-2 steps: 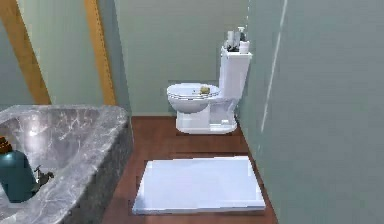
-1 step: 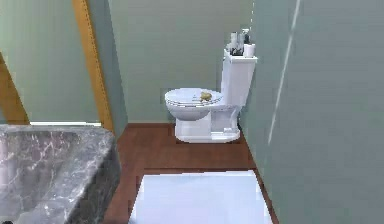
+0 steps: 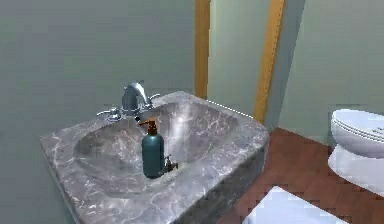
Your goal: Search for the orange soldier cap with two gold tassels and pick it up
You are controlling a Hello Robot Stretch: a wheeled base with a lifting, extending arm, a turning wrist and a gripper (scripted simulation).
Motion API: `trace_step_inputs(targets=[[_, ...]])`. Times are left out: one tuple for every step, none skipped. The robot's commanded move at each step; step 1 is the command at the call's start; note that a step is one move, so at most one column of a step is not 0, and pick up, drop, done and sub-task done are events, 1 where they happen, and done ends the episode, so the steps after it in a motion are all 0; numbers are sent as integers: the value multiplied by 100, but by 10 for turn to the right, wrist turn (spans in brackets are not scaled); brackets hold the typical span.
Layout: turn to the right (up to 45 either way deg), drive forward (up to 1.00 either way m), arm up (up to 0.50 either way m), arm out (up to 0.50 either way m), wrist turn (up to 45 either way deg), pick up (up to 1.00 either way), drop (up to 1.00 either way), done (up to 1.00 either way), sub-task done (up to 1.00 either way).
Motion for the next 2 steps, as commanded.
trace_step_inputs(targets=[[-450, 0, 0, 0, 0, 0, 0, 0, 0], [-450, 0, 0, 0, 0, 0, 0, 0, 0]])
